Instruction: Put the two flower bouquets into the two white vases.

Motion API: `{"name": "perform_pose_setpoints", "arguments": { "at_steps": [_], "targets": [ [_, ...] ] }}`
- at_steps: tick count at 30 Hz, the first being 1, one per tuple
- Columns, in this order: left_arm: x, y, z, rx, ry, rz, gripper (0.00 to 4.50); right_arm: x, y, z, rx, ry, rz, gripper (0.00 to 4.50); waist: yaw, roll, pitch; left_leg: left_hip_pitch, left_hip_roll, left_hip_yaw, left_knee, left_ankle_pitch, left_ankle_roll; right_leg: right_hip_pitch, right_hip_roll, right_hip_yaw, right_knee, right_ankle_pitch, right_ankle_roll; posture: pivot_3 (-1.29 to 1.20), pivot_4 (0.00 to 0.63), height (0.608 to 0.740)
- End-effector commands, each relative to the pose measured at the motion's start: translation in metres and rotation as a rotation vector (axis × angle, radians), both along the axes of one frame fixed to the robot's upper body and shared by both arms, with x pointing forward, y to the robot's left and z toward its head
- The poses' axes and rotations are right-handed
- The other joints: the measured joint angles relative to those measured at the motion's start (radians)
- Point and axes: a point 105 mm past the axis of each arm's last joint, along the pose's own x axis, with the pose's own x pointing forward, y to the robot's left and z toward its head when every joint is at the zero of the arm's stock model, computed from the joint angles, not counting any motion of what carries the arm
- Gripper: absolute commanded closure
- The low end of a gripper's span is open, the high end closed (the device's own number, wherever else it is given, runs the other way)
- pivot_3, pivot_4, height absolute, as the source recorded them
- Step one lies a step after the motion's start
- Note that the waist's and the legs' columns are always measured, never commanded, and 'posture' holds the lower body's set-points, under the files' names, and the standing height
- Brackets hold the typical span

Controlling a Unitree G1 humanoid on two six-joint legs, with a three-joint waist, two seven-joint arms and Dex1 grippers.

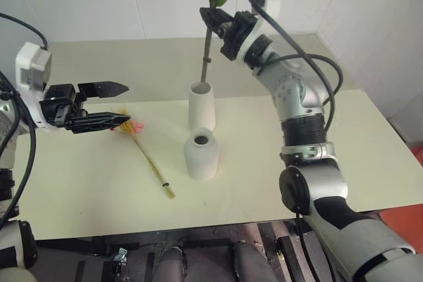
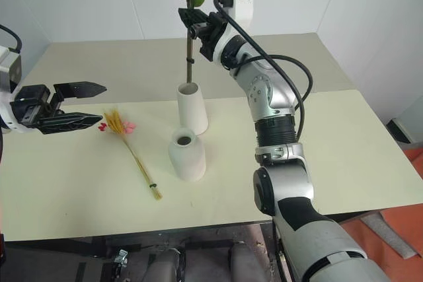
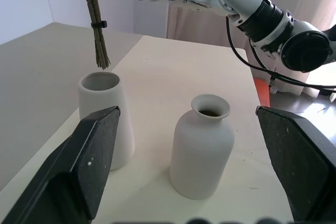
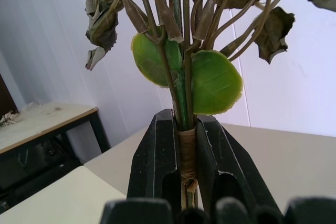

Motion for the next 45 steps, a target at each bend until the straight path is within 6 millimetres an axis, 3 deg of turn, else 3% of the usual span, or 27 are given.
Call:
{"name": "perform_pose_setpoints", "arguments": {
  "at_steps": [1,11,19,24,29,38,45],
  "targets": [
    [-0.007,0.001,0.014,0.021,-0.071,0.003,0.0,-0.003,0.006,0.008,0.007,-0.05,0.002,4.29,0.0,0.0,0.0,0.0,0.0,0.0,0.0,0.0,0.0,0.0,0.0,0.0,0.0,0.0,0.0,0.0,0.15,0.74],
    [-0.009,0.001,0.014,0.03,-0.071,0.011,0.0,0.002,0.017,-0.033,-0.077,-0.055,-0.014,4.29,-0.001,0.0,0.0,0.0,0.0,0.0,0.0,0.0,0.0,0.0,0.0,0.0,0.0,0.0,0.0,0.0,0.15,0.74],
    [-0.005,-0.002,0.014,0.031,-0.074,0.011,0.0,-0.002,0.013,-0.069,-0.166,-0.077,-0.022,1.68,-0.001,0.0,0.0,0.0,0.0,0.0,0.0,0.0,0.0,0.0,0.0,0.0,0.0,0.0,0.0,0.0,0.15,0.74],
    [-0.003,-0.002,0.014,0.019,-0.066,0.011,0.0,-0.012,0.0,-0.079,-0.194,-0.092,-0.022,0.03,0.0,0.0,0.0,0.0,0.0,0.0,0.0,0.0,0.0,0.0,0.0,0.0,0.0,0.0,0.0,0.0,0.15,0.74],
    [0.004,-0.003,0.008,0.04,-0.041,0.069,0.0,-0.024,-0.023,-0.081,-0.253,-0.125,-0.046,0.03,0.002,0.0,0.0,0.0,0.0,0.0,0.001,0.0,0.0,0.0,0.0,0.0,0.0,0.0,0.0,0.0,0.15,0.74],
    [0.022,-0.007,-0.014,0.212,0.198,0.327,0.0,-0.055,-0.081,-0.057,-0.351,-0.166,0.031,0.03,0.01,0.0,0.0,0.0,0.0,-0.001,0.001,0.0,0.0,0.001,0.0,0.0,0.0,0.0,0.001,0.0,0.15,0.74],
    [0.028,-0.033,-0.051,0.458,0.525,0.539,0.0,-0.074,-0.102,-0.055,-0.466,-0.151,0.222,0.03,0.024,-0.001,0.0,0.0,-0.001,-0.001,0.002,0.0,0.0,0.002,0.0,0.0,0.0,-0.004,0.007,0.0,0.15,0.74]
  ]
}}
